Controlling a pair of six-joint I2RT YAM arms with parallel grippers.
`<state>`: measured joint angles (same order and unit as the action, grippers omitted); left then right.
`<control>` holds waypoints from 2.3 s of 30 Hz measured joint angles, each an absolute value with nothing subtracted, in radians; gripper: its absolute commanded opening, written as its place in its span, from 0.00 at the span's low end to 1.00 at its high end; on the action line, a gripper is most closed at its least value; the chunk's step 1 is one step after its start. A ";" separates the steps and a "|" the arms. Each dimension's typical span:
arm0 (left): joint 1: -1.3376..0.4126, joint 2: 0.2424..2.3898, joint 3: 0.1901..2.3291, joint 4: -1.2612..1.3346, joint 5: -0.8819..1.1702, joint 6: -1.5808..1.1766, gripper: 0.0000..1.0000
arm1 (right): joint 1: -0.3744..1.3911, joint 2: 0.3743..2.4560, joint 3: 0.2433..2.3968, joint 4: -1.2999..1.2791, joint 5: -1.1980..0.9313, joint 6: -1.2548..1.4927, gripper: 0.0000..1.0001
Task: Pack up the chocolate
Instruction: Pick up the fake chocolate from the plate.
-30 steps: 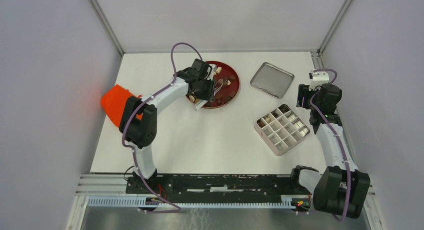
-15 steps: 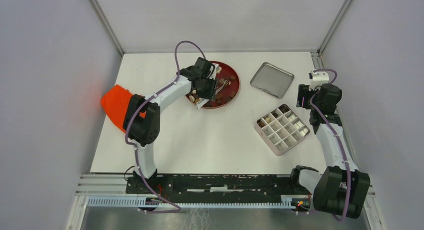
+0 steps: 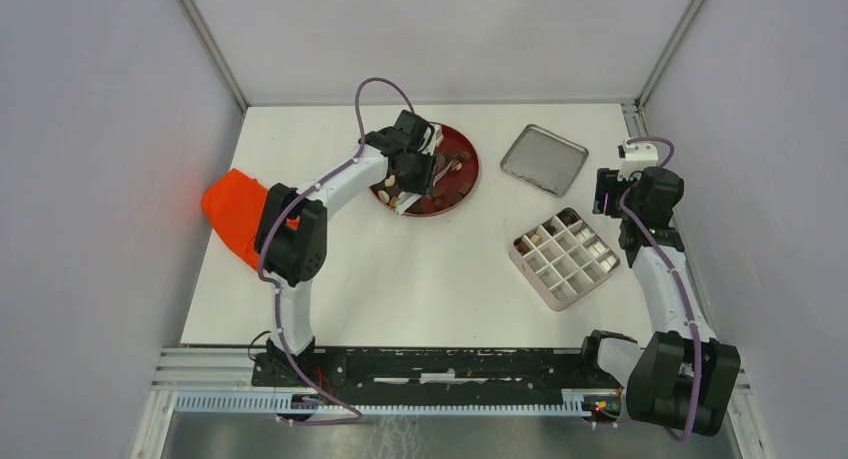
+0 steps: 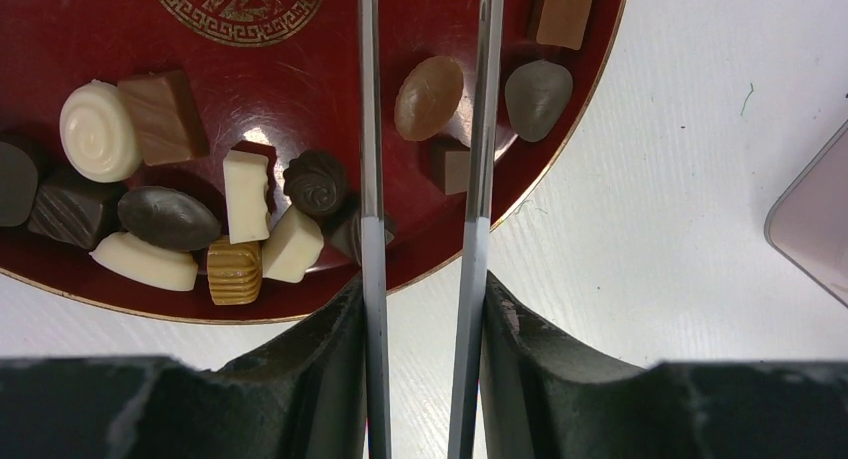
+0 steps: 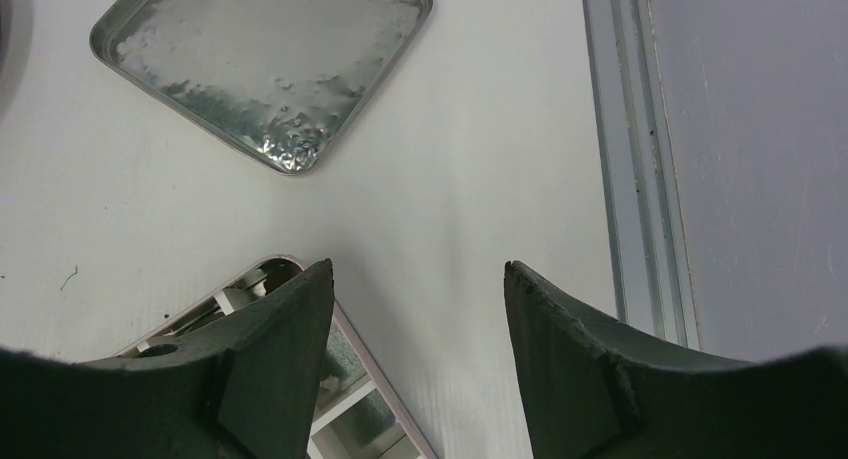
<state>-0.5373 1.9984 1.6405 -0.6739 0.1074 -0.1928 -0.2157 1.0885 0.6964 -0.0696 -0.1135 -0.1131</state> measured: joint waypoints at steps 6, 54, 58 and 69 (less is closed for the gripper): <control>-0.538 2.001 1.652 -0.683 0.118 -0.192 0.45 | -0.216 1.089 0.696 -0.070 -0.113 -0.113 0.69; -0.559 1.980 1.664 -0.723 0.109 -0.191 0.02 | -0.211 1.093 0.696 -0.070 -0.113 -0.113 0.69; -0.559 1.877 1.598 -0.717 0.117 -0.192 0.02 | -0.211 1.093 0.696 -0.070 -0.114 -0.113 0.69; -0.608 1.670 1.407 -0.661 0.175 -0.200 0.02 | -0.211 1.093 0.696 -0.069 -0.116 -0.113 0.69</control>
<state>-0.6083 1.6699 1.4075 -0.6613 0.1753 -0.1997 -0.2111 1.0927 0.6964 -0.0692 -0.1162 -0.1135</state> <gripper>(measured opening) 0.433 0.691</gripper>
